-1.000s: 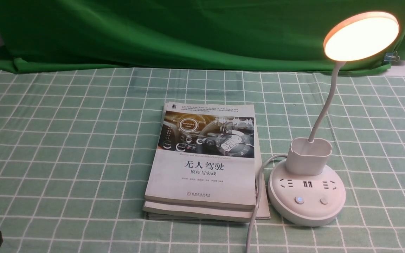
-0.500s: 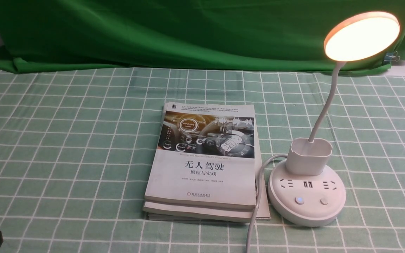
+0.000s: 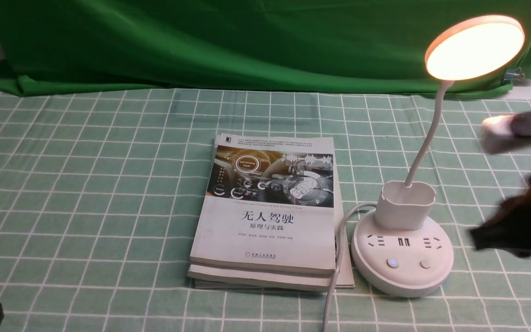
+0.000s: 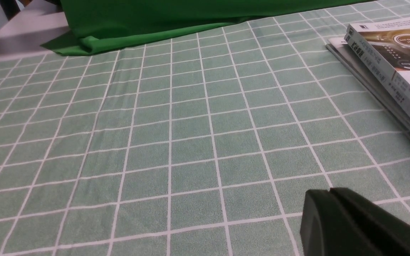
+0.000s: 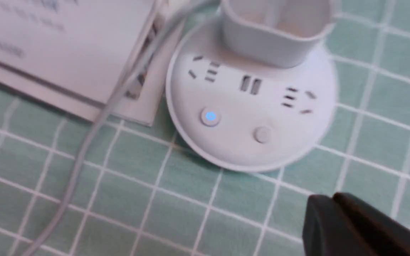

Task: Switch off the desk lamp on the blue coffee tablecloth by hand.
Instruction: 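Press the power button on the lamp base to turn the lamp off with the right gripper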

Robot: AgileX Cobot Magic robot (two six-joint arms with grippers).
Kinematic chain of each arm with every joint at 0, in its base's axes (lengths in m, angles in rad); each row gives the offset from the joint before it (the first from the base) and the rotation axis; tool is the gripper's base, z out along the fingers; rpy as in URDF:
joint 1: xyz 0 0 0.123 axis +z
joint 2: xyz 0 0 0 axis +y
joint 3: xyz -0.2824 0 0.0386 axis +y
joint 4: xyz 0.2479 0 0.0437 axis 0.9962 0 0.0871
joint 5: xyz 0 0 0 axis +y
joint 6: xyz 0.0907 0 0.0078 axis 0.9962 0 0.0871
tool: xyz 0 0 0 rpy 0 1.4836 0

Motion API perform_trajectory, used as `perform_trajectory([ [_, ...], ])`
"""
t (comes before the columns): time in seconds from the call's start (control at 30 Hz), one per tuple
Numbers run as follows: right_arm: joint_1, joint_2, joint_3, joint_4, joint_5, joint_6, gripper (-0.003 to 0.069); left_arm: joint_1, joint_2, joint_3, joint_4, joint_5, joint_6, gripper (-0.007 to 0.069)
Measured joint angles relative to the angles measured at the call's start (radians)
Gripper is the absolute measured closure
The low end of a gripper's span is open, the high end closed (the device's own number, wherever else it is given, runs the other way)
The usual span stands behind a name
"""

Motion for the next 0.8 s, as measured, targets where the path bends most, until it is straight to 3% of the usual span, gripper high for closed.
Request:
perform_trajectory([
  [0.23,0.001,0.216,-0.054,0.004,-0.005,-0.022,0.0627,0.000,0.000,0.000,0.000,0.000,0.000,0.0624],
  [0.8,-0.001,0.350,-0.057,0.068,-0.109,-0.046,0.0630,0.000,0.000,0.000,0.000,0.000,0.000,0.0624],
])
